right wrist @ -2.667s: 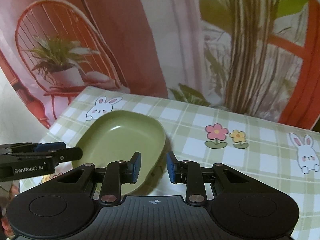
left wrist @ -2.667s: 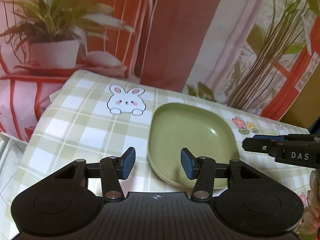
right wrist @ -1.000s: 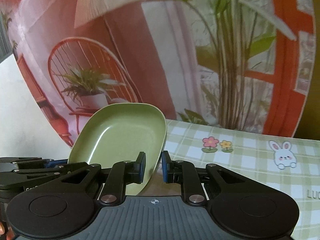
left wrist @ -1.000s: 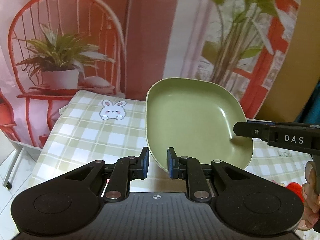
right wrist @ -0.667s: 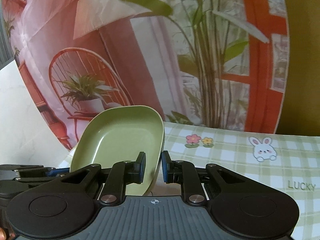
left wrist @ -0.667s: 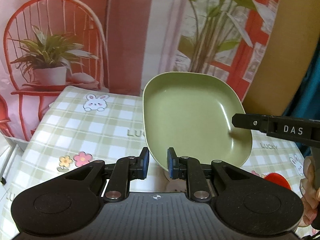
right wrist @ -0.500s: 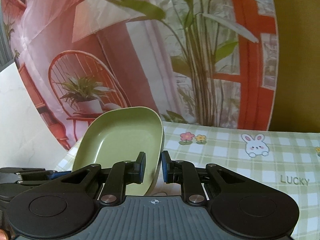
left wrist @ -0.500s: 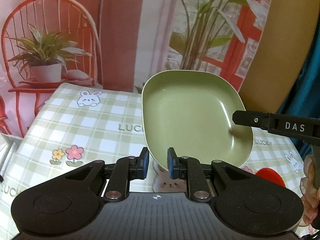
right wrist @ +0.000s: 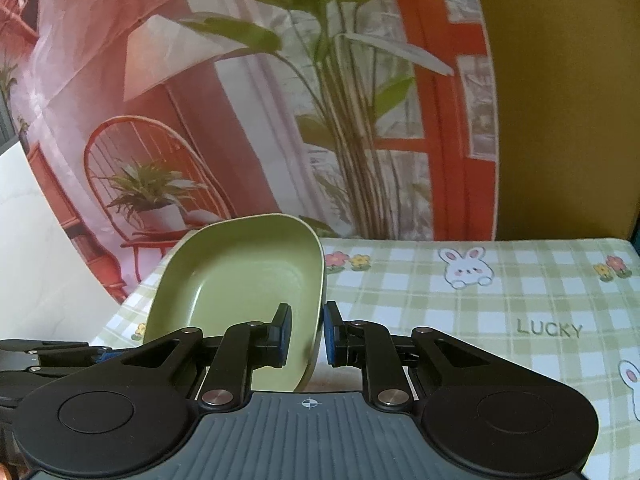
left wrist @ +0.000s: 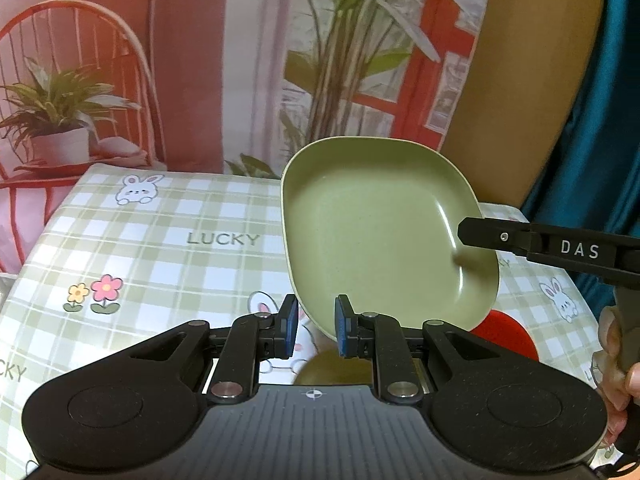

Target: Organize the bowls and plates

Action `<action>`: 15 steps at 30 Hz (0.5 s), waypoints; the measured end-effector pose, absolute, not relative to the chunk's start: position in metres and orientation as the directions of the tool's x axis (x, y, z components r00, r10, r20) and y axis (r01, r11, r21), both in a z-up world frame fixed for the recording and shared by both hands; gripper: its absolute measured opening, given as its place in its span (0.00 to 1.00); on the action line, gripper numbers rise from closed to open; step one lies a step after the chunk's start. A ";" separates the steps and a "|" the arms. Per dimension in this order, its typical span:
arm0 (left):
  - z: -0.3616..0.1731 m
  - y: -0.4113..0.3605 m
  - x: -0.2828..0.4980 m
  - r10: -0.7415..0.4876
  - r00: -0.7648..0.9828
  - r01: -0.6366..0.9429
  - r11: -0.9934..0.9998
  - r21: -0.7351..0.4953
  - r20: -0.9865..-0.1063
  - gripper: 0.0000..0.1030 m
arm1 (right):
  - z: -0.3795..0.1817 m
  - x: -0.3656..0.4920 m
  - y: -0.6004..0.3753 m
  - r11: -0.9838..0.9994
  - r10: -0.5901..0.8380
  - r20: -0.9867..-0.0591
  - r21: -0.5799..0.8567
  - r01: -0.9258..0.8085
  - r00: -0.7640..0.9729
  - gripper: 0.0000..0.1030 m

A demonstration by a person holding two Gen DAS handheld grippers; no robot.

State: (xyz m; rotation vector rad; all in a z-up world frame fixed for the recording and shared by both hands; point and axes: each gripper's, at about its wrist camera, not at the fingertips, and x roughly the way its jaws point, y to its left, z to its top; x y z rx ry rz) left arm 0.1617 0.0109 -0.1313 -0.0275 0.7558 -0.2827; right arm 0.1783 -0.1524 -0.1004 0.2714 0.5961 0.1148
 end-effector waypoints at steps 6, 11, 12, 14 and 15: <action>-0.133 0.003 0.151 -0.279 0.676 0.263 0.956 -0.131 -0.682 0.20 | -0.109 0.164 -0.162 0.956 0.176 -0.547 0.292 -0.011 0.819 0.16; -0.138 0.002 0.143 -0.290 0.661 0.272 0.952 -0.140 -0.692 0.20 | -0.114 0.154 -0.164 0.956 0.173 -0.553 0.292 -0.005 0.815 0.16; -0.138 0.001 0.141 -0.292 0.657 0.273 0.951 -0.141 -0.695 0.20 | -0.115 0.152 -0.163 0.956 0.172 -0.556 0.293 -0.003 0.813 0.16; -0.139 0.001 0.139 -0.293 0.652 0.276 0.951 -0.141 -0.699 0.20 | -0.118 0.150 -0.163 0.957 0.172 -0.561 0.291 -0.001 0.810 0.16; -0.139 0.002 0.138 -0.294 0.650 0.277 0.950 -0.141 -0.701 0.20 | -0.119 0.149 -0.162 0.957 0.172 -0.564 0.290 -0.001 0.808 0.16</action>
